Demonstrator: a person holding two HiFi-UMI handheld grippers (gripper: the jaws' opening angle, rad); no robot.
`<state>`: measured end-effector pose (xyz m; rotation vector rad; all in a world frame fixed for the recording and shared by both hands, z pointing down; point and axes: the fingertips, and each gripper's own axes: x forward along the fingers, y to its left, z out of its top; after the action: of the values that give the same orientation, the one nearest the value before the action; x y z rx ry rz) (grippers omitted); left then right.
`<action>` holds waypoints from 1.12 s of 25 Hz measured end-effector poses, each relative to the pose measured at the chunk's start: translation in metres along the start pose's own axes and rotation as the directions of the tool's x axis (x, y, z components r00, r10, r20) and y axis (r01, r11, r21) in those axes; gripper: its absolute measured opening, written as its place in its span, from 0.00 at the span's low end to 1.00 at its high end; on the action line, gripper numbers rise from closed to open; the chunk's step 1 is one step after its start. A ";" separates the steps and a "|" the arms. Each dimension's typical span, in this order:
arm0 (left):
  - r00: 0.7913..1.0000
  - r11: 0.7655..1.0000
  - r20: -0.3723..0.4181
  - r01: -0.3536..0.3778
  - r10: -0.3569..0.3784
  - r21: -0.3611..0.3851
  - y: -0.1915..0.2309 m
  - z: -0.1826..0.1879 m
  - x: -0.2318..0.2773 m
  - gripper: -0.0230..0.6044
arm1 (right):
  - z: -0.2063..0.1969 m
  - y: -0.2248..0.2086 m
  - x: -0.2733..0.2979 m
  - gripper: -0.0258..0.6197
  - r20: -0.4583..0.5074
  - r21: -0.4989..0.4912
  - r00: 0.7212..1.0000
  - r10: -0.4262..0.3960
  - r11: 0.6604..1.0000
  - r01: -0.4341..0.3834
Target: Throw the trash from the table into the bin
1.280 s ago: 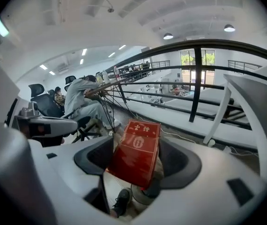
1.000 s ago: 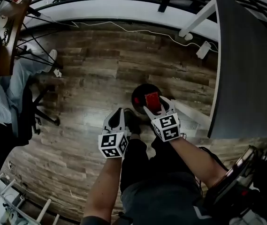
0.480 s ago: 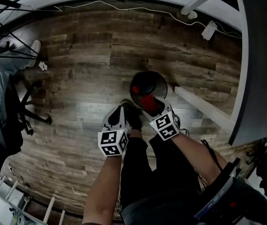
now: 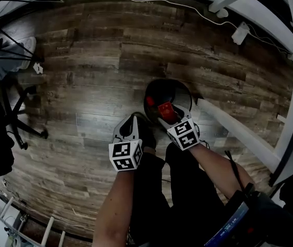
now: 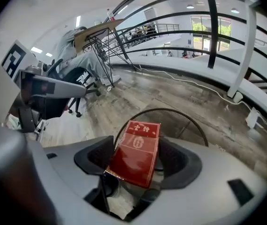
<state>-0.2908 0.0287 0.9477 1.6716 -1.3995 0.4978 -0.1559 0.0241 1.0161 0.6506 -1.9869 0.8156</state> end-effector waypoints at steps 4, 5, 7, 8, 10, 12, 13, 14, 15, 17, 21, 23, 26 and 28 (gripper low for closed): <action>1.000 1.000 -0.017 -0.011 0.011 -0.006 0.023 -0.019 0.030 0.05 | -0.013 -0.014 0.037 0.52 -0.026 -0.004 1.000 0.013 1.000 -0.013; 1.000 1.000 -0.022 -0.008 0.008 -0.010 0.025 -0.024 0.036 0.05 | -0.017 -0.016 0.046 0.52 -0.034 -0.003 0.999 0.016 1.000 -0.017; 1.000 1.000 -0.030 -0.001 0.000 -0.015 0.028 -0.031 0.048 0.05 | -0.023 -0.019 0.061 0.52 -0.044 0.006 0.999 0.023 1.000 -0.023; 0.999 1.000 -0.033 0.003 -0.004 -0.015 0.030 -0.033 0.052 0.05 | -0.024 -0.021 0.068 0.52 -0.047 0.013 0.999 0.026 1.000 -0.025; 0.999 1.000 -0.036 0.006 -0.006 -0.010 0.033 -0.036 0.059 0.05 | -0.027 -0.025 0.081 0.52 -0.062 0.018 0.998 0.021 1.000 -0.020; 0.999 1.000 -0.036 0.007 -0.007 -0.001 0.035 -0.039 0.062 0.05 | -0.033 -0.030 0.092 0.52 -0.086 0.015 0.996 0.010 1.000 -0.009; 0.999 1.000 -0.037 0.008 -0.008 0.003 0.035 -0.040 0.063 0.05 | -0.035 -0.033 0.097 0.52 -0.094 0.015 0.996 0.005 1.000 -0.004; 0.999 1.000 -0.038 0.010 -0.010 0.007 0.035 -0.041 0.064 0.05 | -0.037 -0.036 0.102 0.52 -0.100 0.013 0.995 0.003 1.000 -0.001; 0.999 1.000 -0.039 0.011 -0.011 0.009 0.035 -0.041 0.065 0.05 | -0.038 -0.039 0.106 0.52 -0.104 0.011 0.995 0.004 1.000 -0.003; 0.999 1.000 -0.038 0.021 -0.020 0.009 0.033 -0.040 0.065 0.05 | -0.037 -0.042 0.108 0.54 -0.114 0.006 0.993 0.015 1.000 -0.014; 0.998 0.998 -0.021 0.054 -0.054 0.037 0.015 -0.028 0.043 0.05 | -0.020 -0.040 0.082 0.59 -0.089 -0.012 0.996 0.027 1.000 -0.028; 0.999 0.998 -0.029 0.042 -0.040 0.054 0.007 -0.024 0.026 0.05 | -0.006 -0.036 0.056 0.59 -0.044 -0.003 0.999 0.021 1.000 -0.021; 0.999 0.998 -0.021 0.045 -0.044 0.038 -0.014 -0.010 -0.001 0.05 | 0.019 -0.023 0.012 0.59 0.036 0.013 0.999 0.031 0.999 -0.031; 0.997 0.997 0.009 0.075 -0.075 0.017 -0.036 0.009 -0.020 0.05 | 0.037 -0.012 -0.019 0.59 0.087 0.011 0.995 0.047 0.999 -0.049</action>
<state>-0.2651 0.0328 0.9147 1.7355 -1.3377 0.4604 -0.1580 -0.0090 0.9880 0.6583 -2.0839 0.8430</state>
